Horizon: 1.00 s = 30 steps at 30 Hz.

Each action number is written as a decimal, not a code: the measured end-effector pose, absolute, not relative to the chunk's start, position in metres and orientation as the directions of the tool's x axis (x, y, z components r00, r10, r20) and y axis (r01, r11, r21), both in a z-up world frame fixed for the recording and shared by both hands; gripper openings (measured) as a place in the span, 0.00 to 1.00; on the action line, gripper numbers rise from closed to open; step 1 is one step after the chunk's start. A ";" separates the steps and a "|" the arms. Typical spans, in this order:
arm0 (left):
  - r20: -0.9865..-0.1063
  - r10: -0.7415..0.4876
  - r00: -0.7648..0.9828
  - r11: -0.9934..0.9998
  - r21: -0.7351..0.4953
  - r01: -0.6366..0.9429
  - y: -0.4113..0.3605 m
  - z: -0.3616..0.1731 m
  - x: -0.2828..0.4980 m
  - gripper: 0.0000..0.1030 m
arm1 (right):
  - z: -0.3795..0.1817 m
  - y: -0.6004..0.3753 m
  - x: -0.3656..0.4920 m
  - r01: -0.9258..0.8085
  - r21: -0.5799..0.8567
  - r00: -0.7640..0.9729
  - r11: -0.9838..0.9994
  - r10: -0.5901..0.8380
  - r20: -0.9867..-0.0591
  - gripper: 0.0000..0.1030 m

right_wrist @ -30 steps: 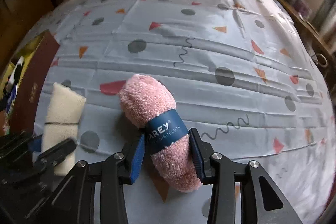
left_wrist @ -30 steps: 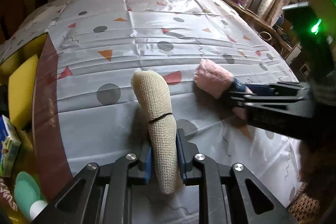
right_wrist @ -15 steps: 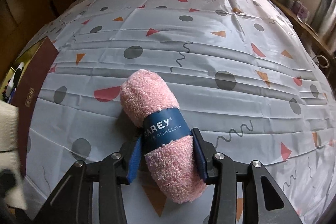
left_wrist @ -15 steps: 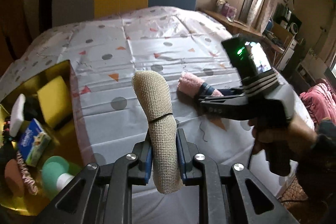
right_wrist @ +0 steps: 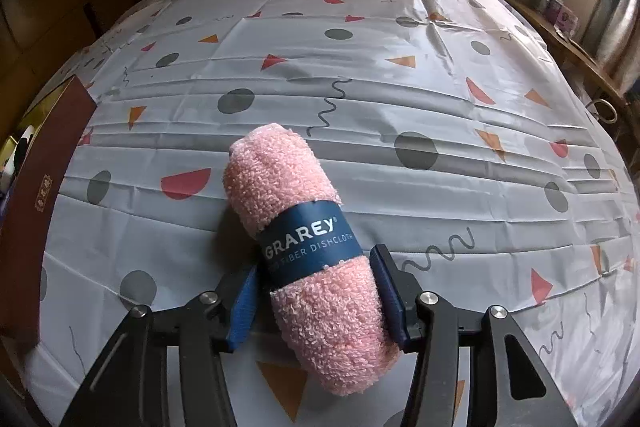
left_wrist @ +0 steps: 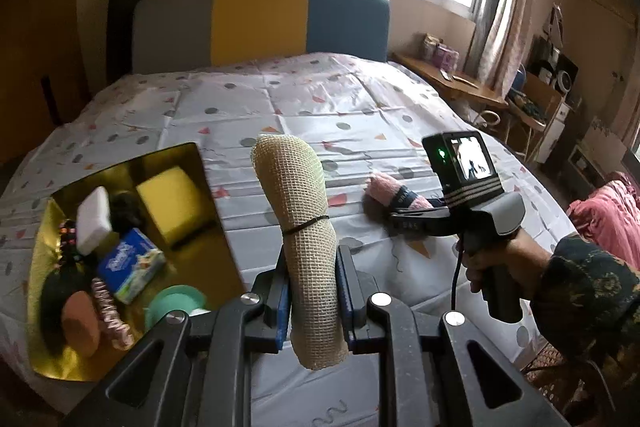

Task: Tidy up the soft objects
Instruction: 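Lower the beige bandage into the gold tray and open the left tool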

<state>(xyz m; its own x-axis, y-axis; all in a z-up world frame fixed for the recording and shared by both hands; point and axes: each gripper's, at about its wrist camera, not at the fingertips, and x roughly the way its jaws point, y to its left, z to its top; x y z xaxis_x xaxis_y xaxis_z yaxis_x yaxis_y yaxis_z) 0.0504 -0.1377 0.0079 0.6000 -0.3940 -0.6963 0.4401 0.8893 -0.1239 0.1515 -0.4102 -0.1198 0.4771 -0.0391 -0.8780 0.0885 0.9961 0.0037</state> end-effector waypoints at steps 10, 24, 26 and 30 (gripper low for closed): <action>-0.698 -0.352 0.624 0.923 -0.147 0.356 -0.082 0.012 0.041 0.18 | -0.119 -0.406 0.153 0.090 -0.041 0.479 0.995 -0.079 -0.874 0.60; -0.748 -0.177 0.640 0.979 -0.199 0.037 0.056 -0.021 0.048 0.18 | -0.118 -0.395 0.156 0.046 -0.156 0.508 0.987 -0.157 -0.847 0.38; -0.758 -0.177 0.628 0.977 -0.210 0.023 0.061 -0.027 0.054 0.18 | -0.118 -0.395 0.155 0.046 -0.153 0.502 0.987 -0.155 -0.851 0.38; -0.763 -0.225 0.606 0.968 -0.246 0.050 0.048 -0.033 0.071 0.18 | -0.119 -0.394 0.155 0.044 -0.161 0.497 0.986 -0.162 -0.852 0.38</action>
